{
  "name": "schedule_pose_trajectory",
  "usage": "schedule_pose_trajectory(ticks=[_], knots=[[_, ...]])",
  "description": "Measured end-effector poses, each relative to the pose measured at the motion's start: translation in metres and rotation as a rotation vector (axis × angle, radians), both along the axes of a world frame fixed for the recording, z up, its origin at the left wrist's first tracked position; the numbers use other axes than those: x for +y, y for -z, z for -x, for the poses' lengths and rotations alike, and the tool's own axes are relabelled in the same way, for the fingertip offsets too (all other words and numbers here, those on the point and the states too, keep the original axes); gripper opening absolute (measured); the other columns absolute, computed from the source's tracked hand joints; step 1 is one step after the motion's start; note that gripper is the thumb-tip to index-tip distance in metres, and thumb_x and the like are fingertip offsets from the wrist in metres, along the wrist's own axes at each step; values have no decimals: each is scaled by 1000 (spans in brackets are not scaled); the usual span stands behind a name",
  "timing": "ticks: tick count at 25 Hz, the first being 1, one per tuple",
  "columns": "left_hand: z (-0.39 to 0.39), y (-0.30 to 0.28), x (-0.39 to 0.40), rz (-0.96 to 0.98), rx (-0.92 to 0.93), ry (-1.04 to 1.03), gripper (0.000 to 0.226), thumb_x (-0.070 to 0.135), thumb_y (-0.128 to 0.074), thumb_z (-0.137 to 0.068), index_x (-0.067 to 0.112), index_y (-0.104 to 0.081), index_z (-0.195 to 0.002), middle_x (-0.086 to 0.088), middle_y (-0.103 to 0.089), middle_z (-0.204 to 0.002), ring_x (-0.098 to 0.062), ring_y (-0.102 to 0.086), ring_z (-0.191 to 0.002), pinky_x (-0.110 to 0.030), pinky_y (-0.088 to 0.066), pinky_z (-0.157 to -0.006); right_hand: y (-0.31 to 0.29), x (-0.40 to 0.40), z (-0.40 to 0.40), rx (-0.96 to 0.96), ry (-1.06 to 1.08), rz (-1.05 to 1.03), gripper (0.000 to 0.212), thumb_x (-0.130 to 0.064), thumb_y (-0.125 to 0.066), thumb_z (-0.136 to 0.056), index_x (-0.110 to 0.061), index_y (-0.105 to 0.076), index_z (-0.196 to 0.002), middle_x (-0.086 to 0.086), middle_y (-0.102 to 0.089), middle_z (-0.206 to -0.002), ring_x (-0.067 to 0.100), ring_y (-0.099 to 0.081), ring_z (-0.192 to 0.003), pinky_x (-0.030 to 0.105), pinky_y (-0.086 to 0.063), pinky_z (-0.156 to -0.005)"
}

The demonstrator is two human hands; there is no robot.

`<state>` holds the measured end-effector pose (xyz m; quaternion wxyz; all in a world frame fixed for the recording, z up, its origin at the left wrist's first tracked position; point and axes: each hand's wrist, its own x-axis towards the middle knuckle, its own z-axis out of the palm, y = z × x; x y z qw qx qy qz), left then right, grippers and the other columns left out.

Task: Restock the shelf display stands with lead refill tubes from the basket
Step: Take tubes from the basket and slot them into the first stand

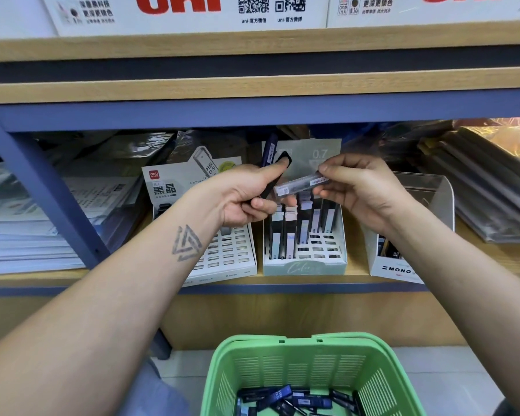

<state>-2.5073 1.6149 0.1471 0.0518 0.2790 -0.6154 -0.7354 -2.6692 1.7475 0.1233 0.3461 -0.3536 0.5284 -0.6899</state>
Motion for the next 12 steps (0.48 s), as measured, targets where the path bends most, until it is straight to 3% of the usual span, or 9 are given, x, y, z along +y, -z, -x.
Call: schedule_pose_trajectory(ticks=[4,8,12], knots=[[-9,0,-8,-78,35,-31,30,35,-48,-104,7,-57,-108,-12,-65,-81,-2,-34,-38,-11,-22,-31,-2,-3,-10,53,-33,-16,10,13,-66,-85,3,-66,-87,22,-70,-92,26,-72,-80,26,-61,-74],[-37,-3,-21,-85,15,-99,13,16,-51,-103,5,-56,-100,-9,-61,-79,-3,-38,-44,-10,-24,-35,-5,-11,-32,314,12,-55,21,10,-75,-79,-2,-69,-95,19,-75,-97,29,-75,-85,32,-61,-77],[-72,-4,-37,-68,2,-210,11,14,-51,-103,9,-56,-95,-7,-58,-80,-4,-40,-43,-9,-26,-34,-7,-28,-67,564,28,-127,22,1,-79,-82,-11,-74,-100,7,-77,-94,21,-76,-84,33,-61,-82]])
